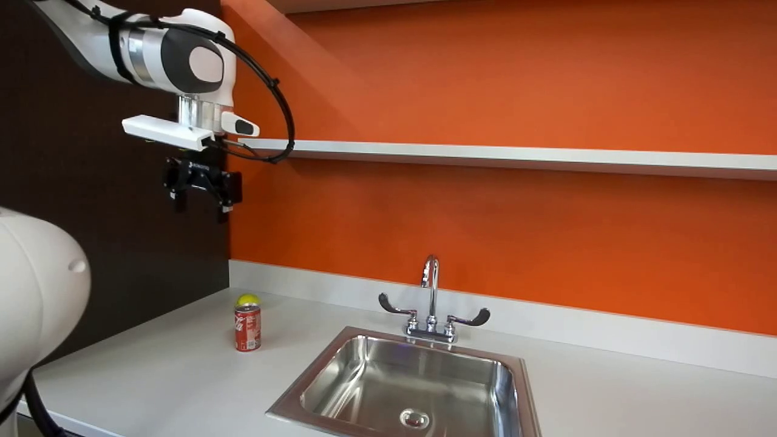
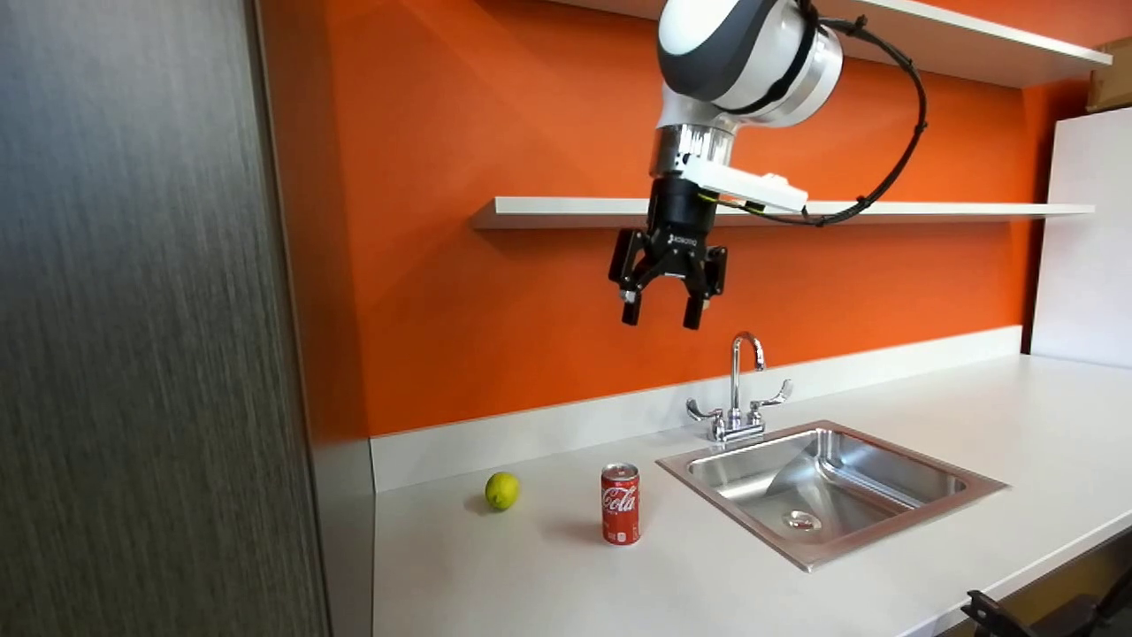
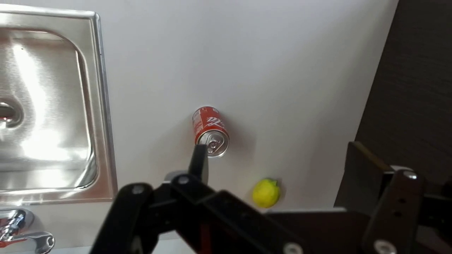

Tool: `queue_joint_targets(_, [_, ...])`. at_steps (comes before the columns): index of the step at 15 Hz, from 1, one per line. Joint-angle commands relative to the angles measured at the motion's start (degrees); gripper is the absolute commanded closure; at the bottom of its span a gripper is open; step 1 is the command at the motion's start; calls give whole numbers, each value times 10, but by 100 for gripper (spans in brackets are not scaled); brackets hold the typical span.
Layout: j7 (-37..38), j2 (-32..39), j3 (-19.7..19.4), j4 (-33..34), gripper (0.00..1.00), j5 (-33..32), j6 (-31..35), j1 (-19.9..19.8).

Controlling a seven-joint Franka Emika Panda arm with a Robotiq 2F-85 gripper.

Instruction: Put the red can on the bottom shelf

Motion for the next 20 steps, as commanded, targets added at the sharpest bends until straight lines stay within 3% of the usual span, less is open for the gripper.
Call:
queue_joint_targets(1, [15, -36, 11, -24, 0, -7, -29, -3])
queue_joint_targets(7, [24, -52, 20, -59, 0, -7, -29, -2])
queue_joint_targets(15, [4, 18, 14, -75, 0, -3, 14, -3])
queue_joint_targets(20, [10, 77, 18, -89, 0, -9, 88, -6])
